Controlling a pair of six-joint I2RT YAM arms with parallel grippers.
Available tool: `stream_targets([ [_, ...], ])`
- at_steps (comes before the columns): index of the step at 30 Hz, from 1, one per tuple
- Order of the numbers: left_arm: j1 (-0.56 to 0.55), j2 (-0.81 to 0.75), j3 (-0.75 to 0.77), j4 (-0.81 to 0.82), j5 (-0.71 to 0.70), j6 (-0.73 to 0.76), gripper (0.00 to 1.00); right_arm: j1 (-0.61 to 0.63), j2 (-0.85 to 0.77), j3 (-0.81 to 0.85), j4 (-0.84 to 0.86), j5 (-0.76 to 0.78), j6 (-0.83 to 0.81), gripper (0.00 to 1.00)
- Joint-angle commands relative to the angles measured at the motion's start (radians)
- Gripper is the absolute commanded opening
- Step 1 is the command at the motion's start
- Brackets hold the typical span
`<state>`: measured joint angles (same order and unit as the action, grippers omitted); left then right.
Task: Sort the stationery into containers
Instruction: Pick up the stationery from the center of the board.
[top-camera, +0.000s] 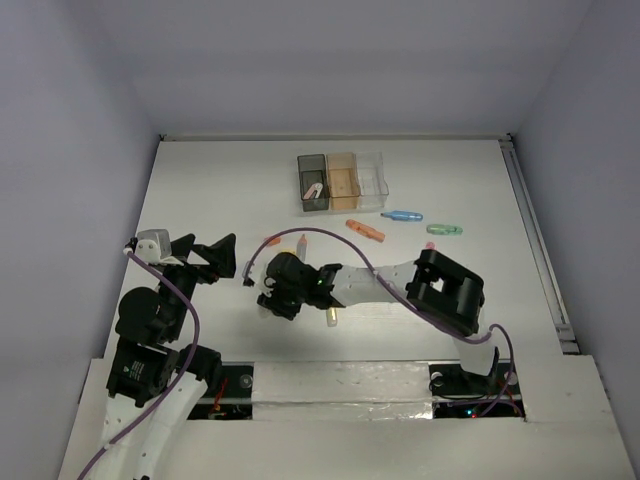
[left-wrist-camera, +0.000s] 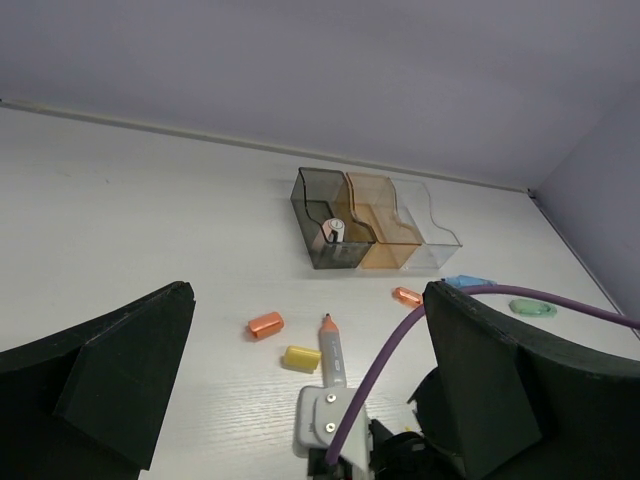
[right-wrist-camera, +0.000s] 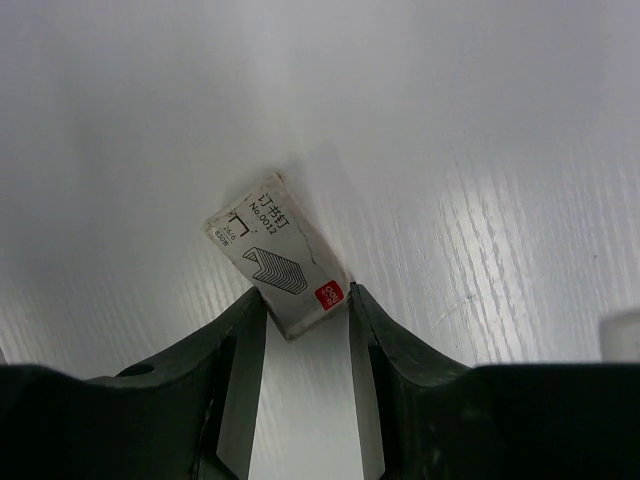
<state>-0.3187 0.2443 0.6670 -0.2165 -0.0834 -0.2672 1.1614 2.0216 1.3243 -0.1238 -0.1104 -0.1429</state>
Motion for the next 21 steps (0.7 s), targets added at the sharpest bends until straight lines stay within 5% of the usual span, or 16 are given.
stream_targets([
  [1, 0.004, -0.011, 0.020, 0.037, 0.008, 0.002, 0.99, -0.045, -0.124, -0.060, 0.133, 0.020, 0.084, 0.25],
  [10, 0.004, -0.014, 0.017, 0.042, 0.016, 0.002, 0.99, -0.264, -0.250, -0.071, 0.256, 0.060, 0.239, 0.24],
  [21, 0.004, -0.005, 0.011, 0.045, 0.024, 0.003, 0.99, -0.503, 0.000, 0.309, 0.145, 0.273, 0.345, 0.25],
])
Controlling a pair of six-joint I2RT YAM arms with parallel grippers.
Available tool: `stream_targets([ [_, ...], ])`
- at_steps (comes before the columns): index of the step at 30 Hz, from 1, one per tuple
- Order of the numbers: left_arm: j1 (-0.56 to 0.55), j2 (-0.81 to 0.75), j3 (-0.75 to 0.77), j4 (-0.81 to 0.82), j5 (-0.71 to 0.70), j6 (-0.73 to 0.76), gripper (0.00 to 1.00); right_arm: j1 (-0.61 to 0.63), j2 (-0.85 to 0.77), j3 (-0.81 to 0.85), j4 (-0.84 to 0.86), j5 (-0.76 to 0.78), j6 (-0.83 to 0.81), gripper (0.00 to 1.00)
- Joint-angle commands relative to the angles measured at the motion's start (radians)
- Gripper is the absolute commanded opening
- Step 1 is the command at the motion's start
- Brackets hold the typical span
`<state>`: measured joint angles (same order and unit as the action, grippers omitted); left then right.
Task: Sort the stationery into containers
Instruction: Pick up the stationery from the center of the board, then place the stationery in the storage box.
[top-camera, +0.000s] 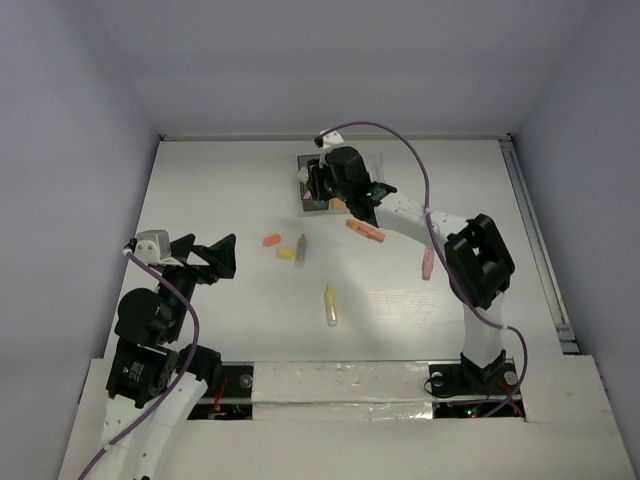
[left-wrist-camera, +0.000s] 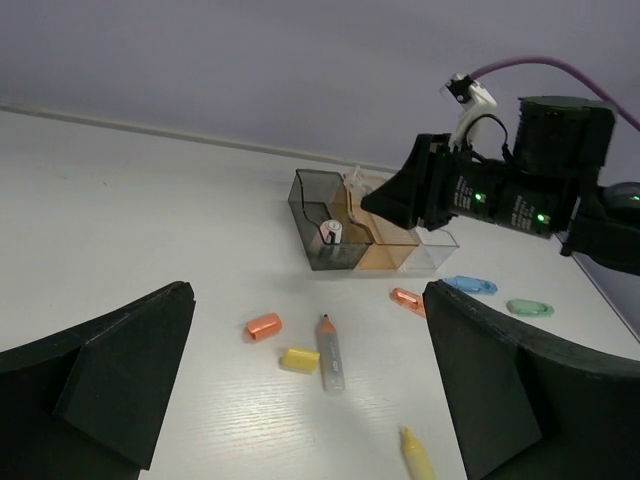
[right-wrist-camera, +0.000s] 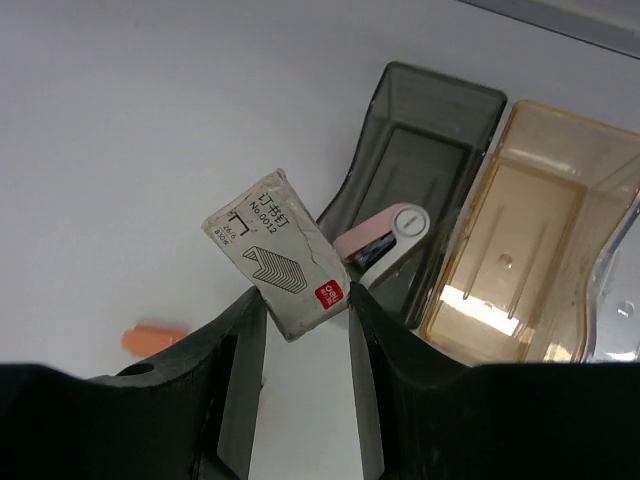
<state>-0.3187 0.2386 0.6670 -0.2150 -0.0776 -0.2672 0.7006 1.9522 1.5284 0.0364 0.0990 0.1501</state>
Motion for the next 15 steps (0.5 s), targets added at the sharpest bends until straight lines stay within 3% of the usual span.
stream_targets([
  [1, 0.004, 0.001, 0.011, 0.043, 0.018, 0.003, 0.99, -0.053, 0.089, 0.130, -0.024, 0.065, 0.061, 0.24],
  [7, 0.004, 0.004, 0.011, 0.045, 0.021, 0.005, 0.99, -0.085, 0.191, 0.245, -0.110, 0.047, 0.074, 0.25],
  [15, 0.004, 0.011, 0.009, 0.046, 0.022, 0.005, 0.99, -0.085, 0.237, 0.283, -0.130, 0.042, 0.080, 0.35],
])
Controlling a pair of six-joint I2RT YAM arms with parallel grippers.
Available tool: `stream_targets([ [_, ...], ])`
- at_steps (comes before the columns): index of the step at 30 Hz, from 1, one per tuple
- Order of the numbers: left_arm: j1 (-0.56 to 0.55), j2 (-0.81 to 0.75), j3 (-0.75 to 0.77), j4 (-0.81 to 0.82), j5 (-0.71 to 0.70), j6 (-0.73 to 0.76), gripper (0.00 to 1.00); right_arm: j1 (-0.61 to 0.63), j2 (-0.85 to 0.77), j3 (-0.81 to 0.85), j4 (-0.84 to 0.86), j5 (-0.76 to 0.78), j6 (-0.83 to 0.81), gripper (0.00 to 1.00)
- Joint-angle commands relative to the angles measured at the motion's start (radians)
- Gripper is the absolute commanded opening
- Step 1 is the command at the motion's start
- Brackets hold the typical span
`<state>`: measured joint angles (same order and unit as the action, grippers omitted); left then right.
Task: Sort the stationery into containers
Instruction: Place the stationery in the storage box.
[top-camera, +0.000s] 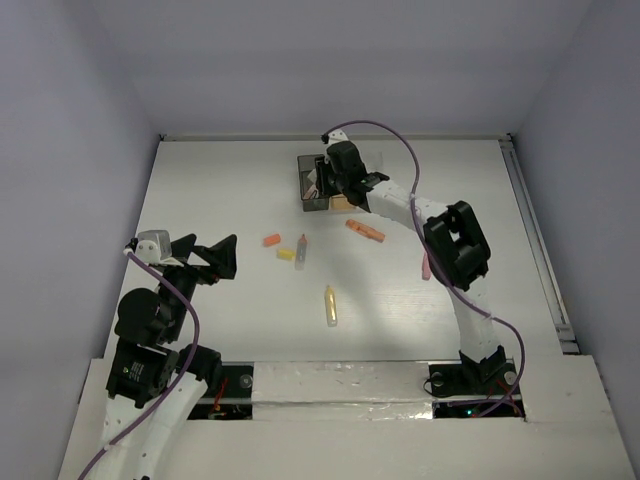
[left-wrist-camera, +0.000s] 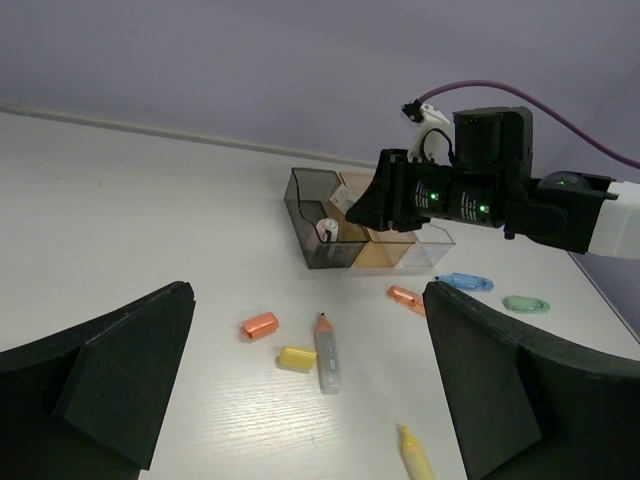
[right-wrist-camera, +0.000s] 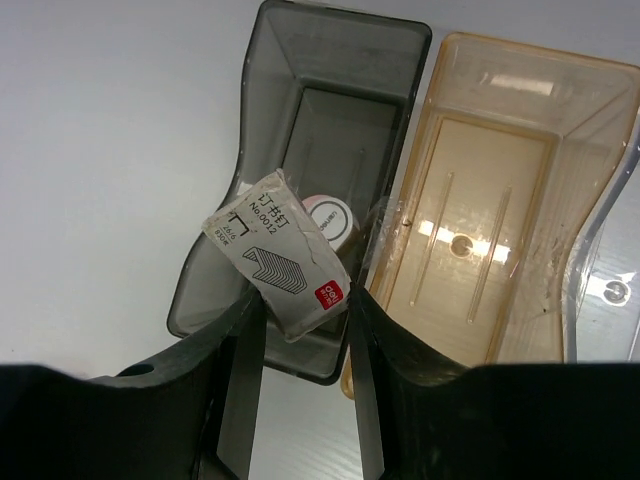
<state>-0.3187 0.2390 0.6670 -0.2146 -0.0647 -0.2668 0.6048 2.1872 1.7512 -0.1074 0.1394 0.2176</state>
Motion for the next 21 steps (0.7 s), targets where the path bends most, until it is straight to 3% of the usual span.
stream_targets([
  [1, 0.004, 0.013, 0.009, 0.046, 0.009, 0.005, 0.99, 0.010, 0.002, 0.064, 0.015, -0.001, 0.014, 0.35],
  [4, 0.004, 0.013, 0.009, 0.046, 0.009, 0.003, 0.99, 0.010, 0.012, 0.077, 0.006, -0.004, 0.017, 0.38],
  [5, 0.004, 0.014, 0.009, 0.046, 0.011, 0.003, 0.99, 0.010, 0.013, 0.082, 0.002, 0.000, 0.022, 0.47],
  [10, 0.004, 0.014, 0.009, 0.046, 0.009, 0.005, 0.99, 0.010, -0.001, 0.080, 0.002, 0.008, 0.023, 0.68],
  [16, 0.004, 0.014, 0.008, 0.046, 0.008, 0.005, 0.99, 0.001, -0.056, 0.050, 0.009, 0.005, 0.014, 0.70],
  [21, 0.004, 0.017, 0.006, 0.050, 0.012, 0.003, 0.99, -0.008, -0.248, -0.189, 0.052, 0.012, -0.009, 0.59],
])
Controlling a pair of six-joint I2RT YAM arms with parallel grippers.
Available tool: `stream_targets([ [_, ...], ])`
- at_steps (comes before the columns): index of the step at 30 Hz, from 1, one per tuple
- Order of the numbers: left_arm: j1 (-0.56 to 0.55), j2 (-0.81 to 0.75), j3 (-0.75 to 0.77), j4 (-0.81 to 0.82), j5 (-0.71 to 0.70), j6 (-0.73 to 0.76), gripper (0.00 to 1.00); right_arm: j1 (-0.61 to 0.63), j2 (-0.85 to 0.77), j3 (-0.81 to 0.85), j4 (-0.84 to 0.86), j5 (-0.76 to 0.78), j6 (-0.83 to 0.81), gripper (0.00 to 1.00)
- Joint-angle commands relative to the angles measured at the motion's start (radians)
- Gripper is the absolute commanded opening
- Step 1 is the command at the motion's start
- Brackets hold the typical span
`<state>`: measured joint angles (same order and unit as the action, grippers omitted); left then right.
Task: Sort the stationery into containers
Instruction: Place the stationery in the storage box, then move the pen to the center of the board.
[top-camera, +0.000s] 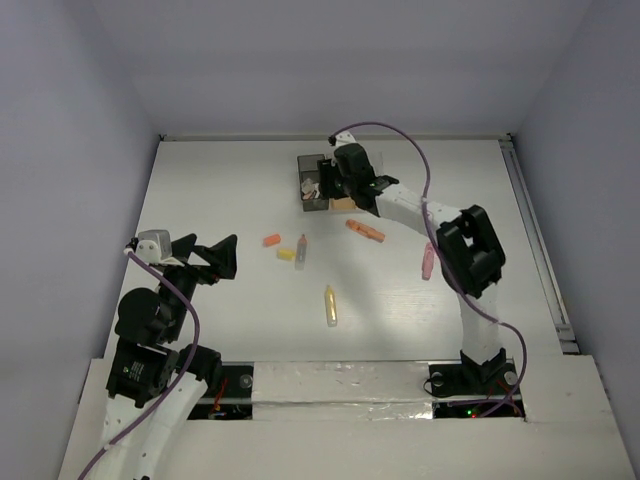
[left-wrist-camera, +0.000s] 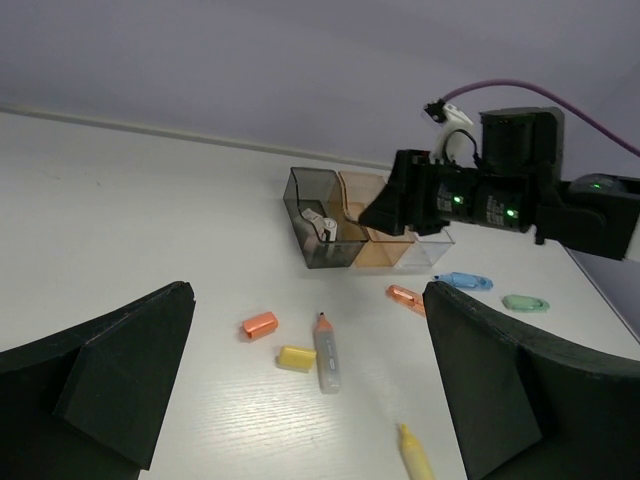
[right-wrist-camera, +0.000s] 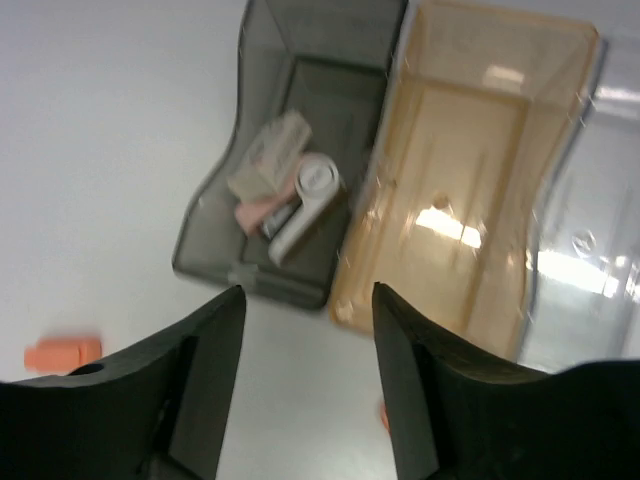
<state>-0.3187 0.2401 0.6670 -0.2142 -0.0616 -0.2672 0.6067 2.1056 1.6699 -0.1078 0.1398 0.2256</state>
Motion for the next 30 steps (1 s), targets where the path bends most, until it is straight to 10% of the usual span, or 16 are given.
stream_targets([
  [1, 0.004, 0.016, 0.005, 0.052, 0.011, 0.005, 0.99, -0.021, -0.198, -0.157, 0.056, 0.011, -0.016, 0.57],
  [8, 0.004, 0.014, 0.003, 0.056, 0.022, 0.003, 0.99, -0.102, -0.427, -0.495, 0.004, -0.078, -0.006, 0.39],
  [22, -0.005, 0.028, 0.003, 0.055, 0.034, 0.002, 0.99, -0.240, -0.296, -0.469, -0.102, -0.471, -0.124, 0.81],
  [30, -0.005, 0.025, 0.005, 0.055, 0.034, 0.002, 0.99, -0.240, -0.225, -0.460, -0.067, -0.493, -0.134, 0.84],
])
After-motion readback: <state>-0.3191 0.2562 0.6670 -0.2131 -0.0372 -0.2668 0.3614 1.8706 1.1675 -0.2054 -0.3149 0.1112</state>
